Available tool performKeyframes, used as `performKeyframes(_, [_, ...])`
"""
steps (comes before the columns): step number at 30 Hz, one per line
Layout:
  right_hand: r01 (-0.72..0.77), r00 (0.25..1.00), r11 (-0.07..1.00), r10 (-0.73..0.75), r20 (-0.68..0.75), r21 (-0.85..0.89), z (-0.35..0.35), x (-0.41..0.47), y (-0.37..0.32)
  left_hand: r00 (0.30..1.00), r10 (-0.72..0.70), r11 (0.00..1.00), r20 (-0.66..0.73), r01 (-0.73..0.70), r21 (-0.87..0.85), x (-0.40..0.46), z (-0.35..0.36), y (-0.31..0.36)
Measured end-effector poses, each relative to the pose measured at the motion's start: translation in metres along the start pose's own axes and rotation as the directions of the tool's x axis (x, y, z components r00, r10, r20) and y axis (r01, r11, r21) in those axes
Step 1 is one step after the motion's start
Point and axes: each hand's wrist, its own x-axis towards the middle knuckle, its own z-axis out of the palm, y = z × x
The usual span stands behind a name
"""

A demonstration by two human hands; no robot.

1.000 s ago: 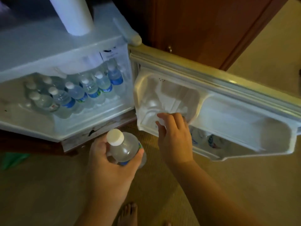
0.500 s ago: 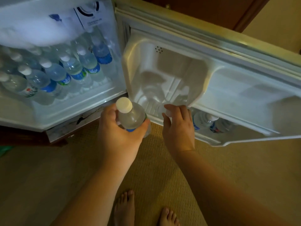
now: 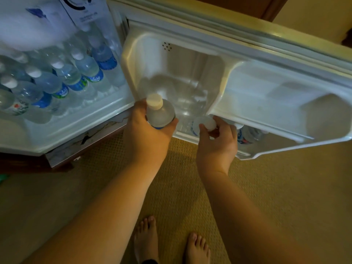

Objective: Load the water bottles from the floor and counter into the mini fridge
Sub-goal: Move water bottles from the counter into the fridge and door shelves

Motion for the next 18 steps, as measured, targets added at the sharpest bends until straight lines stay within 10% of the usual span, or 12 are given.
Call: performKeyframes(18, [-0.103,0.994,0.983,0.108,0.021,-0.151,-0.004,0.026,-0.007,0.947,-0.038,0.999,0.319,0.042,-0.005,0.032,0.031,0.009])
